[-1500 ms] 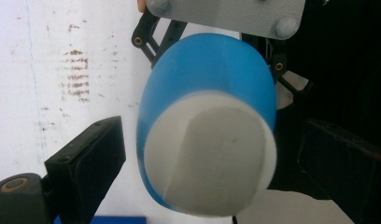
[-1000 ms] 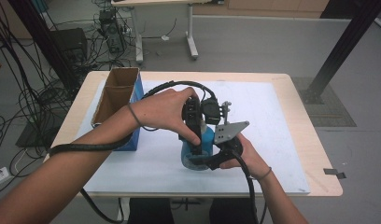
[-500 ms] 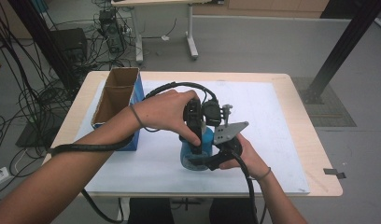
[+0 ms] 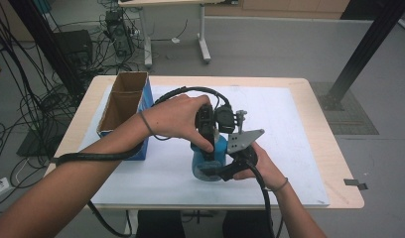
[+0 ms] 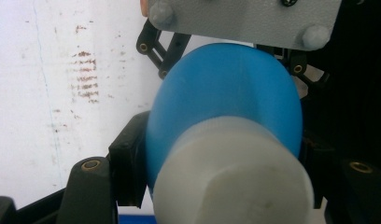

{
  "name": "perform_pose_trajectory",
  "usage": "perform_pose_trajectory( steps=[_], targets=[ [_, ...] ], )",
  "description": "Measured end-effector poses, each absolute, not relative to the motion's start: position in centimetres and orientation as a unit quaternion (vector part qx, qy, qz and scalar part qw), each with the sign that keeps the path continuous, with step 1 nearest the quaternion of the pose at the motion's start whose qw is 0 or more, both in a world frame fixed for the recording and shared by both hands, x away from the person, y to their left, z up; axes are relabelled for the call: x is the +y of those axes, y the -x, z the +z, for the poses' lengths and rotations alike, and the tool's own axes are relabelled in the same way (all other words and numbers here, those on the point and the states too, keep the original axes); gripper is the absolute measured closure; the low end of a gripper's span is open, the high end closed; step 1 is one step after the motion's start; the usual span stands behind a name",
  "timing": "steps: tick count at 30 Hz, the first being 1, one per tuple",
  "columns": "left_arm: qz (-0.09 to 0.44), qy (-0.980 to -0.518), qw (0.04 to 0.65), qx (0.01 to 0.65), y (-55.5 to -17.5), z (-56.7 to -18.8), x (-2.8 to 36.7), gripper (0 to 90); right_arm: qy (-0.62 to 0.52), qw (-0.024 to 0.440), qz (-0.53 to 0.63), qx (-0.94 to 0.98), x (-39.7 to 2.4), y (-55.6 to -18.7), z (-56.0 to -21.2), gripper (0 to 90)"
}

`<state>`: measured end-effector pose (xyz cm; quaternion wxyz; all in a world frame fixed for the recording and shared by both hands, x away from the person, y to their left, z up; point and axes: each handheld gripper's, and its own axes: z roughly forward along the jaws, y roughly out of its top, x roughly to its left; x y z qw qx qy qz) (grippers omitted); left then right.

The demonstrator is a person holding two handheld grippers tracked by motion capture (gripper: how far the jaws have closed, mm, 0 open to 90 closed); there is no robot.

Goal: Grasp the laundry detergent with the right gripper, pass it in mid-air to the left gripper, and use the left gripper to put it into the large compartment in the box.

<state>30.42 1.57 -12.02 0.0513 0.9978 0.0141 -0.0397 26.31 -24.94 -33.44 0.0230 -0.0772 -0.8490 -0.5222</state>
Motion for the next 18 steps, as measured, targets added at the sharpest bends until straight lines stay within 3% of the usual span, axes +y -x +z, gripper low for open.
perform_pose_trajectory(
  steps=[18],
  targets=[
    [-0.038,-0.998,0.051,0.019,-30.28,-11.96,1.68,36.1,0.076,0.022,-0.522,-0.849,-24.74,-26.34,-33.39,41.8]
  ],
)
